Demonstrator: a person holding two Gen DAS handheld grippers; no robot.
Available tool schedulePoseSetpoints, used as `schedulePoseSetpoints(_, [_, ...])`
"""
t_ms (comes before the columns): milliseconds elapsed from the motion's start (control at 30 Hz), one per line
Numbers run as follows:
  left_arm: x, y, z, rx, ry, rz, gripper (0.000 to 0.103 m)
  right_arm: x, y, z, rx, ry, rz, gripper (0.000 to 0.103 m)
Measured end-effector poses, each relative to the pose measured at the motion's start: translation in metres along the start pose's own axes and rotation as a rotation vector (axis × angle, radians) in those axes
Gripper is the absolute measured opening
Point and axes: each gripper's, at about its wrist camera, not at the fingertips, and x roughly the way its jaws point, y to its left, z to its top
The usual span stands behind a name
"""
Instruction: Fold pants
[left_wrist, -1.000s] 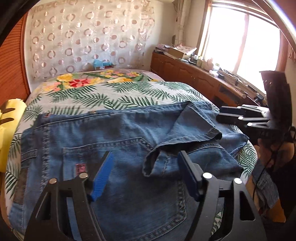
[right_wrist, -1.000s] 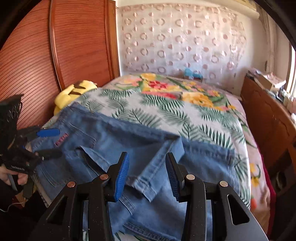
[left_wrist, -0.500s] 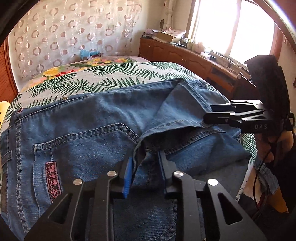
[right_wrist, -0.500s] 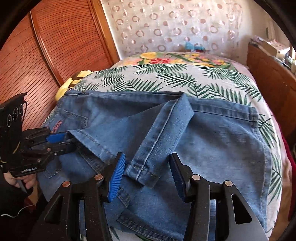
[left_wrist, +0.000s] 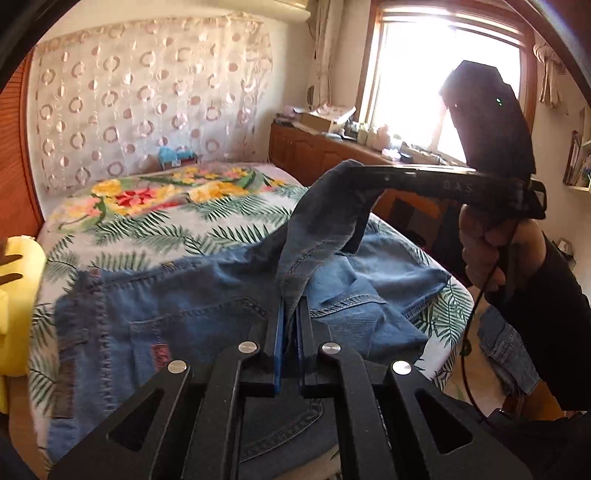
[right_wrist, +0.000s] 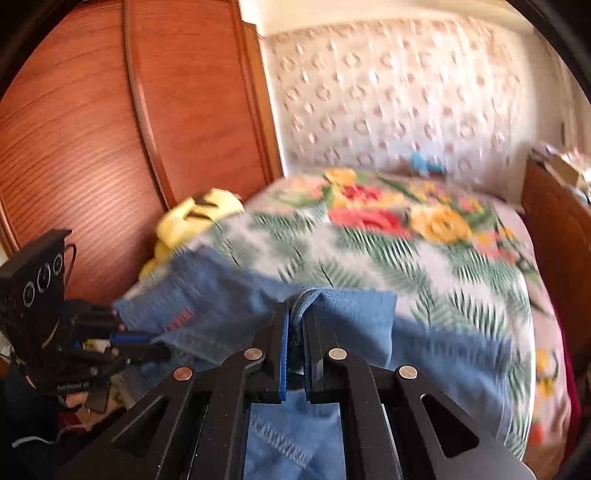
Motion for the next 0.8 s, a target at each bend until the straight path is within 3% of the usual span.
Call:
schedulePoseSetpoints(200, [-0.041,0.019,0.007,-0.033,-0.071,0.036,0.007,-0.005,0.033,0.028,-0.074,-0.058,0.046,0.006])
schedulePoseSetpoints(467, [-0.087,0.044,0.006,-0.085,-0.155,0.097,0.007,0.021,0.056,0.055,-0.129,-0.093,0.111,0.006])
schedulePoseSetpoints(633, [-0.098,0.065,-0.006,-0.12,-0.157,0.166,0.007,0.042,0.057,0.061,-0.146,-0.11,0.148,0.006])
schedulePoseSetpoints(800, [-0.095,0.093,-0.03,-0.18,-0.118,0.217,0.007,0.079,0.071,0.065,-0.195,-0.072,0.167,0.006])
